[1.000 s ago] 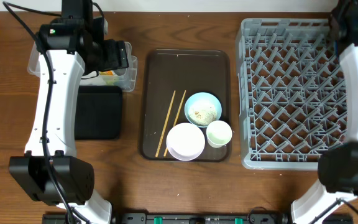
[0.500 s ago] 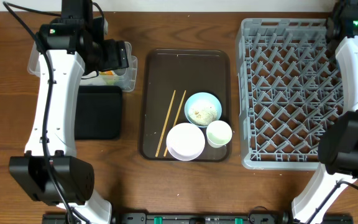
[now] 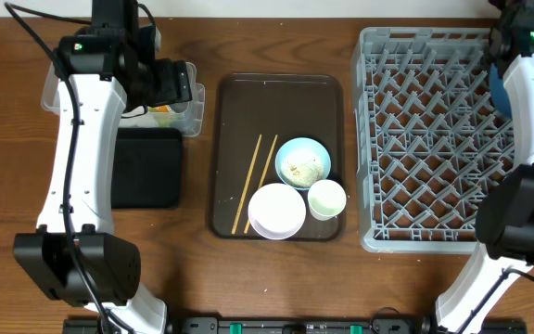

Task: Sort waste into correct bins and load items into the dishwasher rack
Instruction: 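Lift the blue plate with the right gripper and lower it into the rack, then release the plate in the rack and move the right gripper back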

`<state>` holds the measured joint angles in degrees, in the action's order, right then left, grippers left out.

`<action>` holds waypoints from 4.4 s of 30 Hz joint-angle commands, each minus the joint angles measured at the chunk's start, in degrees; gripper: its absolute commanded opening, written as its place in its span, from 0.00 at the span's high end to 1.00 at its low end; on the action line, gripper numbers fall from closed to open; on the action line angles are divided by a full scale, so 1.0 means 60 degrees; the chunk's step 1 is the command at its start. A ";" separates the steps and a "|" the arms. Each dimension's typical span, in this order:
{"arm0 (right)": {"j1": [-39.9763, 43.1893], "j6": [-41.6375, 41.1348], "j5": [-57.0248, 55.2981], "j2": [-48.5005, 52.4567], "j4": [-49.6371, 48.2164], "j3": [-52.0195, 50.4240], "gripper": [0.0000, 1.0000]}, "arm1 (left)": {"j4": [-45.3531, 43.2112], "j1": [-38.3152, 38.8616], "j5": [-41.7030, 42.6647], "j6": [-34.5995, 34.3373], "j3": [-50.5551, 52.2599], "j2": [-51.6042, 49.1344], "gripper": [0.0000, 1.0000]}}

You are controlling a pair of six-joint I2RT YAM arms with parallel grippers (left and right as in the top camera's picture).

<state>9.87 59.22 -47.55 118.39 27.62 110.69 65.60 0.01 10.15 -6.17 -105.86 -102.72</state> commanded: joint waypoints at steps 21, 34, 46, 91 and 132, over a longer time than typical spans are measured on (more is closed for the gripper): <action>-0.0747 -0.1683 0.0776 0.0572 0.0270 -0.0025 0.32 | 0.0025 -0.0036 -0.0051 -0.0018 -0.0146 0.0146 0.12; -0.0532 -0.4441 0.2932 0.0444 0.1140 -0.0018 0.05 | 0.0025 -0.0036 -0.0051 -0.0018 -0.0146 0.0146 0.12; -0.0525 -0.5989 0.4994 -0.1563 0.1049 0.0186 0.01 | 0.0025 -0.0036 -0.0051 -0.0018 -0.0146 0.0146 0.12; -0.4823 -1.1395 1.0568 -0.2918 0.4186 -0.3126 0.16 | 0.0025 -0.0036 -0.0051 -0.0018 -0.0146 0.0146 0.12; -0.3508 -1.2218 0.9890 -0.3005 0.5570 -0.2007 0.15 | 0.0157 0.1960 0.1279 -0.0018 -0.0146 0.0149 0.01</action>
<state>-15.44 -13.08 12.82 100.88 59.42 94.17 66.65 8.51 15.16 -6.20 -105.86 -102.72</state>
